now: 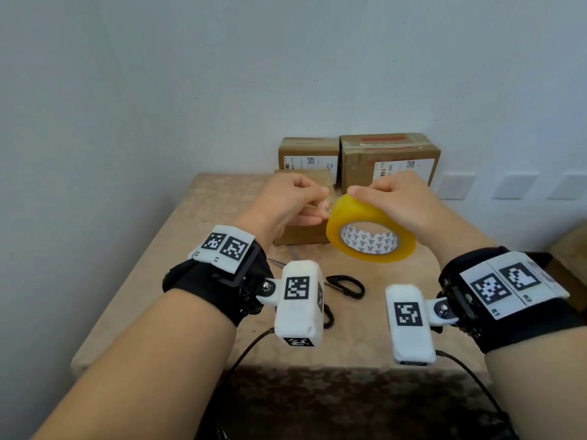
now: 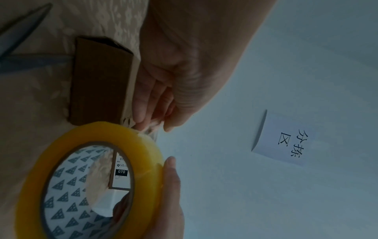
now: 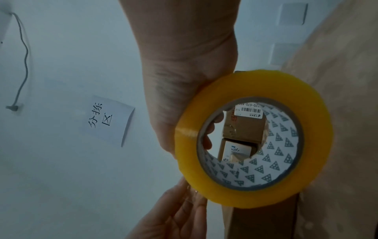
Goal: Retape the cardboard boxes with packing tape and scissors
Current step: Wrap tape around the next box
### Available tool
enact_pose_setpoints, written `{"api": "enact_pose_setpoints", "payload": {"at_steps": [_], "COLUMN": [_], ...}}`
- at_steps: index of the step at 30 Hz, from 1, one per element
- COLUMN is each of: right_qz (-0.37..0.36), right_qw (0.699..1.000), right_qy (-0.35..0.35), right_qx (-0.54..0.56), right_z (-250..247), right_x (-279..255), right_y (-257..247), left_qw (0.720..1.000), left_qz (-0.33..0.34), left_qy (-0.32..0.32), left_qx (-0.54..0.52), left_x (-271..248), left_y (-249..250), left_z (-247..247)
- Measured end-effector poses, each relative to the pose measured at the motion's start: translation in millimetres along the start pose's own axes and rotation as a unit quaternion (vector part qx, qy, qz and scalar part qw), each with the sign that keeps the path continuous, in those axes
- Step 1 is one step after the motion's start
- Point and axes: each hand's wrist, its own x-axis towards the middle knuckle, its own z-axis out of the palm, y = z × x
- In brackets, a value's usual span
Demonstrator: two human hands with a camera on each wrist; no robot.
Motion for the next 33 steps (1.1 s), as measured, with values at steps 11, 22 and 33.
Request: {"api": "enact_pose_setpoints", "payload": {"at_steps": [11, 22, 33], "right_qz": [0.019, 0.046, 0.098], "right_qw": [0.997, 0.999, 0.991], "right_qy": [-0.017, 0.015, 0.012], "right_qx": [-0.071, -0.005, 0.086], "right_z": [2, 8, -5], "right_x": [3, 0, 6], "right_y": [18, 31, 23], "left_qw": [0.987, 0.989, 0.992], "left_qz": [-0.012, -0.018, 0.015], "left_qy": [-0.048, -0.002, 0.009], "left_qx": [0.154, 0.147, 0.125], "left_x": [6, 11, 11], "left_y": [-12, -27, -22], "left_z": [5, 12, 14]}}
